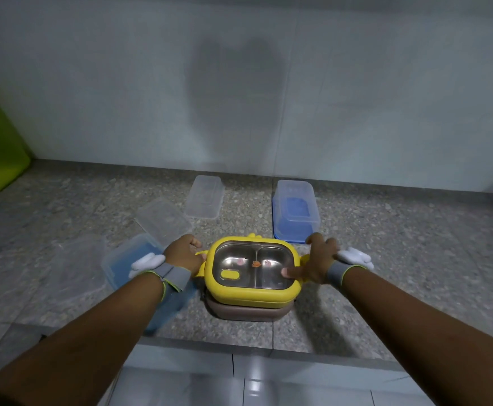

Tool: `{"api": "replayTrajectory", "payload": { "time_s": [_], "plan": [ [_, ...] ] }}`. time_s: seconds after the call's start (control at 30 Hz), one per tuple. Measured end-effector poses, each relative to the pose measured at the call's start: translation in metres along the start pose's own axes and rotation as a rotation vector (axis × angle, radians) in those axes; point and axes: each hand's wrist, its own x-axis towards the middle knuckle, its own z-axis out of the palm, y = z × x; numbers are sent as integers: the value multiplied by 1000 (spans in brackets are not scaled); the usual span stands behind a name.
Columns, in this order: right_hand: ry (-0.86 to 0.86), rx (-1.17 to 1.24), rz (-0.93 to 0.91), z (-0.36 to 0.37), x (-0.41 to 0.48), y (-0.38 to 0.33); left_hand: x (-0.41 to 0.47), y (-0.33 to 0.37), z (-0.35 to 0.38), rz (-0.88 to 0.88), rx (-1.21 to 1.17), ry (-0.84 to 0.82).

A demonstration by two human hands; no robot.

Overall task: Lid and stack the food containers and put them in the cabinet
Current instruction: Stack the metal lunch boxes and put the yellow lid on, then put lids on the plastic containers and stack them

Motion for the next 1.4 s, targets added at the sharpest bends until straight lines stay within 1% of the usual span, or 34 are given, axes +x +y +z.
{"api": "replayTrajectory", "payload": {
  "time_s": [0.03,0.07,0.13,0.2,0.3,0.47,0.63,0.67,0.7,0.77,0.8,0.83,0.9,0.97,1.03,1.1,1.17,1.2,1.23,1.3,1.37,1.4],
  "plan": [
    [69,-59,-16,1,-1,-3,-3,5,1,46,78,64],
    [102,-118,-41,2,-2,-6,-6,9,2,82,129,93],
    [82,-174,-82,4,-3,-11,-10,14,8,67,197,59],
    [24,-141,-83,6,-1,-13,-8,14,12,-3,227,-4],
    [-6,-109,-81,8,1,-12,-3,11,10,-68,211,-41],
    [-151,-168,-119,-1,0,-18,-3,15,8,-71,219,-53],
    [-207,-275,-135,-11,-1,-25,-8,12,4,-61,117,-81],
    [-180,-318,-149,-14,-5,-29,-8,7,1,-51,96,-88],
    [-113,-359,-177,-16,-10,-35,-9,1,-5,-66,29,-83],
    [57,-418,-250,-18,-22,-53,-6,-18,-24,-96,-144,-12],
    [101,-394,-295,-16,-30,-68,-3,-29,-36,-101,-180,45],
    [111,-320,-357,-11,-37,-87,0,-43,-52,-101,-142,100],
    [72,-135,-463,-3,-53,-121,8,-62,-75,-80,-37,198],
    [23,-46,-523,16,-64,-157,17,-81,-93,-79,17,230],
    [-58,-2,-511,46,-72,-195,39,-108,-109,-90,61,187],
    [-133,-49,-491,76,-74,-213,51,-122,-114,-98,126,76],
    [-189,-92,-380,114,-68,-235,68,-142,-122,-62,192,-36],
    [-227,-86,-311,124,-64,-232,70,-146,-118,-41,185,-52],
    [-265,-44,-209,144,-58,-252,85,-162,-128,-36,177,-81],
    [-257,46,-24,162,-51,-255,92,-178,-126,-33,163,-174],
    [-238,145,65,167,-40,-259,102,-188,-127,-45,182,-287],
    [-248,216,101,175,-36,-270,109,-201,-133,-5,191,-304]
  ]
}}
